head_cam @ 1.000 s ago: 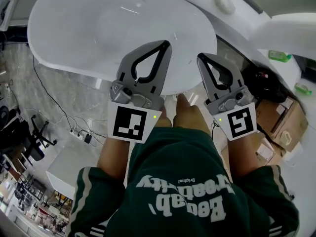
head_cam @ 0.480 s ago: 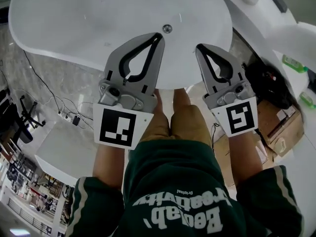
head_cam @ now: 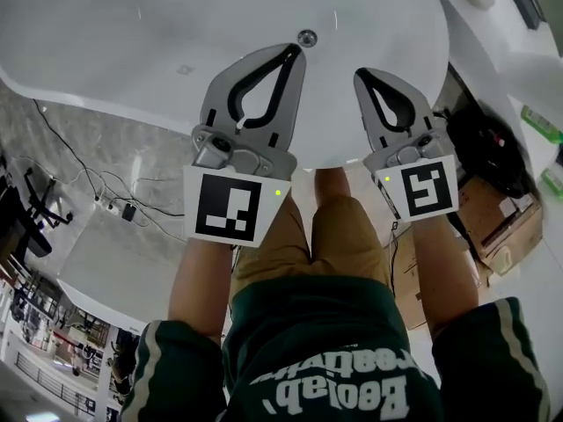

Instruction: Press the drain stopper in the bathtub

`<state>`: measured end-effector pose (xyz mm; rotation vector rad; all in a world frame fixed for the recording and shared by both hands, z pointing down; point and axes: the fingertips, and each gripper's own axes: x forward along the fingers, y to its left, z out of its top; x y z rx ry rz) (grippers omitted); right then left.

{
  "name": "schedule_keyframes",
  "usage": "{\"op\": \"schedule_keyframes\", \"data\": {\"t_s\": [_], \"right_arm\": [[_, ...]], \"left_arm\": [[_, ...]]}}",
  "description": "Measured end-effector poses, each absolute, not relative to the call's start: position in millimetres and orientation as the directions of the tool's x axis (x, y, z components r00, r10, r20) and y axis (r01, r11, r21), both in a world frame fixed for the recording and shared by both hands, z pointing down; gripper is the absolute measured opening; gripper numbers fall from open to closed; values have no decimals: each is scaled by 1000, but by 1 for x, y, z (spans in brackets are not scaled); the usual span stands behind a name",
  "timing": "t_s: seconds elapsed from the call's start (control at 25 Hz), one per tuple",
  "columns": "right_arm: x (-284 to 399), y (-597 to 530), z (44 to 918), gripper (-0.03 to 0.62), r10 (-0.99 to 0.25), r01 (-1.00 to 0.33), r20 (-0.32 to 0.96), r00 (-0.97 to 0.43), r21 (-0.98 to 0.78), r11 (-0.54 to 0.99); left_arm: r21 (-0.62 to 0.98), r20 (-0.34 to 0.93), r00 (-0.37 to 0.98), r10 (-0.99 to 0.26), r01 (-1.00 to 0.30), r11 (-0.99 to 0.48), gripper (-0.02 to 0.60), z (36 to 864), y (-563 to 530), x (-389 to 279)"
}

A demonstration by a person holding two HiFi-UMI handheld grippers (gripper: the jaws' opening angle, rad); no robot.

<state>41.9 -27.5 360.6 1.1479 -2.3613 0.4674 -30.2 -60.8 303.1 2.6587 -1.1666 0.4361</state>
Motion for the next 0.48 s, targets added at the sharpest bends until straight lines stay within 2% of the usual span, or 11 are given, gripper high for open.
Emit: {"op": "schedule_keyframes", "data": {"t_s": [0.28,0.48], "right_arm": [[28,-46,402,14,-661,-818,550,-510,-73,571],[30,-48,452,14,-636,-793,557,-535,-72,604]], "left_arm": [[95,343,677,-651,-715,-693,3,351,-72,-40],[37,346,650,-676,-730,-683,3,395,-79,-35]]}}
